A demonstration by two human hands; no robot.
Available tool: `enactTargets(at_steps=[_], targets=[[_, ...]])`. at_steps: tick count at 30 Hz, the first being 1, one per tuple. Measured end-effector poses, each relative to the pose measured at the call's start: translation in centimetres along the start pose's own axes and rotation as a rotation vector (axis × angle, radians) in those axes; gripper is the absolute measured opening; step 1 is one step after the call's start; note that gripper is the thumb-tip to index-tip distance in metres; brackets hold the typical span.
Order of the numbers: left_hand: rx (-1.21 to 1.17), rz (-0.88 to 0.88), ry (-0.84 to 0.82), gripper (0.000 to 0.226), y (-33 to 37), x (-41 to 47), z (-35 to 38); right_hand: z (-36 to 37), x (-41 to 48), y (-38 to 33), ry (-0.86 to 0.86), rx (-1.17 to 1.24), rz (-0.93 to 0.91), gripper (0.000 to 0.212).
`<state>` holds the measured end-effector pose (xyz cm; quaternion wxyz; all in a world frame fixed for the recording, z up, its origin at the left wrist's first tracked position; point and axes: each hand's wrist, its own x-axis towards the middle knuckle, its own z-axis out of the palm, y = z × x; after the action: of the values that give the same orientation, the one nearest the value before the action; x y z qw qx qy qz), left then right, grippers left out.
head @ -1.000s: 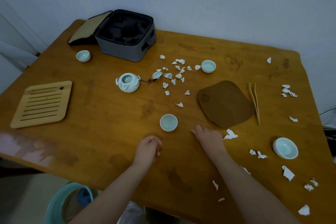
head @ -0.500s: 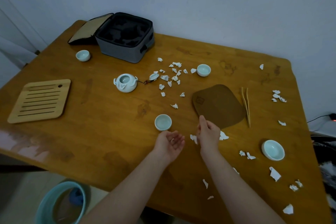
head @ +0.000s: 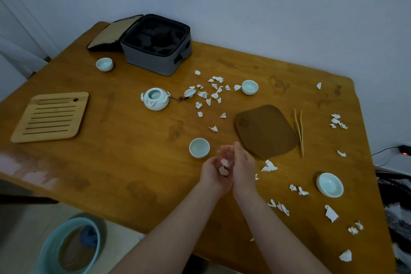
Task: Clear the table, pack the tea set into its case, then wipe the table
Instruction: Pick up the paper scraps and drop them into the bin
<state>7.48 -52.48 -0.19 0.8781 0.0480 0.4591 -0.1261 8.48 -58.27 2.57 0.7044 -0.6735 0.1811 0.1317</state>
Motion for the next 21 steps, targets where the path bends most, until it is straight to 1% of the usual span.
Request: enactTargets(at_steps=[4, 8, 12, 17, 19, 20, 21], targets=[[0.001, 0.008, -0.039, 0.035, 0.6, -0.4, 0.1, 0.8, -0.3, -0.2, -0.028, 0.005, -0.044, 0.038], [0.02, 0.028, -0.072, 0.039, 1.9, -0.2, 0.1, 1.4, -0.3, -0.6, -0.058, -0.001, -0.083, 0.035], [0.034, 0.101, -0.06, 0.03, 3.3, -0.5, 0.6, 2.1, 0.3, -1.1, -0.09, 0.055, -0.104, 0.033], [0.077, 0.133, -0.046, 0.031, 6.1, -0.8, 1.4, 3.1, 2.8, -2.0, -0.024, 0.07, -0.149, 0.027], [0.095, 0.146, -0.022, 0.031, 7.6, -0.7, 1.7, 3.5, 5.2, -1.9, 0.017, -0.011, -0.176, 0.022], [0.098, 0.156, -0.013, 0.031, 8.3, -0.8, 1.8, 3.5, 6.6, -1.7, 0.024, -0.103, -0.202, 0.019], [0.106, 0.164, -0.008, 0.03, 9.1, -0.8, 2.0, 3.6, 8.0, -1.3, 0.011, -0.245, -0.238, 0.019]])
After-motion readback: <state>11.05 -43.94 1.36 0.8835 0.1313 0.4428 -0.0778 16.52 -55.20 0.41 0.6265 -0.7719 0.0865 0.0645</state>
